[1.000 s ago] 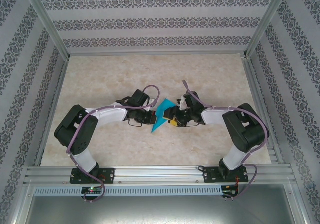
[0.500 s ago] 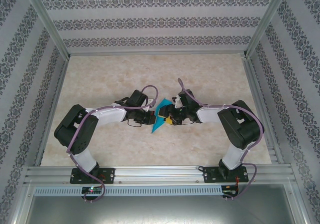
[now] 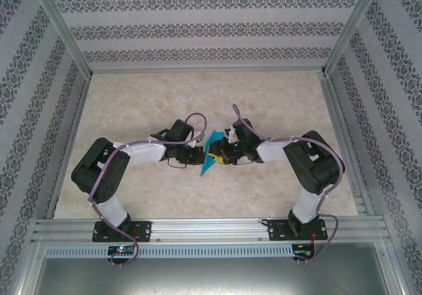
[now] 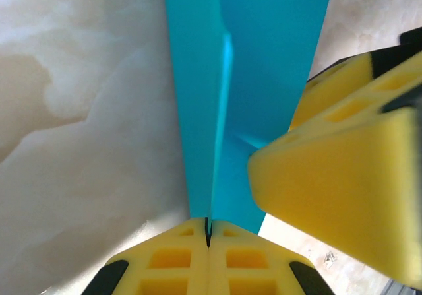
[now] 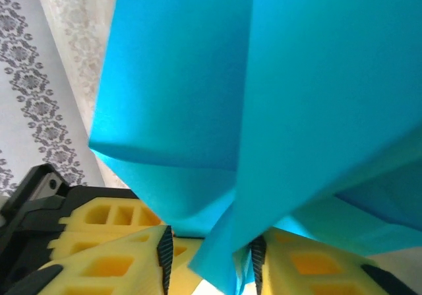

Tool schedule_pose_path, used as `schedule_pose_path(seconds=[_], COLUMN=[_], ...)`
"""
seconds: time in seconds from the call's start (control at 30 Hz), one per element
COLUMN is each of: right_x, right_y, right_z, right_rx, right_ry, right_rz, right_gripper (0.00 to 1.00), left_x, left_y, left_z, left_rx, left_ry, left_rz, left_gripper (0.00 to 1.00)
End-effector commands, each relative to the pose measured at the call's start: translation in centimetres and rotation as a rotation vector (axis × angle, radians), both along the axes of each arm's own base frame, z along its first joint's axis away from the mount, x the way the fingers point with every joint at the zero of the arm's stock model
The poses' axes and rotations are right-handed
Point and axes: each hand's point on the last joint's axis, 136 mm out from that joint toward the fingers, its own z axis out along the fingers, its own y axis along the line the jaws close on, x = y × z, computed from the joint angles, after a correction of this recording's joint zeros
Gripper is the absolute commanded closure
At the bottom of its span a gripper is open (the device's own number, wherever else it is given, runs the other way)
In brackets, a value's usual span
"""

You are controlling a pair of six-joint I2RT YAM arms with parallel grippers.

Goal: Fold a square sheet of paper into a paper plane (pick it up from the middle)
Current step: Turn over a paper plane at the center of the table.

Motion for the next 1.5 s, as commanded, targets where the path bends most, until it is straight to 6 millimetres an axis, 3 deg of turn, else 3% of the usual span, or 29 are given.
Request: schedule_pose_path(seconds=[0.0,0.3,0.67,0.87,1.1,1.3,1.47], right_x=[0.1,0.2,0.0,-0.4,-1.2,-1.0,-0.9], right_y=[0.7,0.5,-0.6,-2.3,-3.7,-4.0,-3.7], right_z=[-0.1,-0.2,0.3,1.2,0.9,0.4,-0.3], right_rx=[-0.017,-0.073,-0.171,-0.304,-0.446,-0.528,-0.565], right_ry=[-0.008,-0.03,-0.064,-0.089,-0.077,-0.072,-0.061], right_rz=[0.02,0.034,0.06,0.103,0.189,0.25,0.282], right_gripper=[0.67,0.86,1.0,1.0,1.0,1.0,0.96], left_x=[0.8,0.9,1.0,0.8,1.2,0.9,0.2], left_y=[-0.2,0.0,1.2,1.0,-0.3,0.0,0.8], left_z=[1.7,1.8,0.7,-0.4,0.8,1.7,1.2], left_rx=[-0.068,-0.115,-0.086,-0.092,-0.178,-0.178,-0.145], left_ry=[-0.034,-0.015,0.011,0.053,0.053,0.045,0.055], left_rz=[0.023,0.06,0.096,0.104,0.085,0.088,0.104], left_gripper=[0.97,0.97,0.95,0.89,0.75,0.63,0.6])
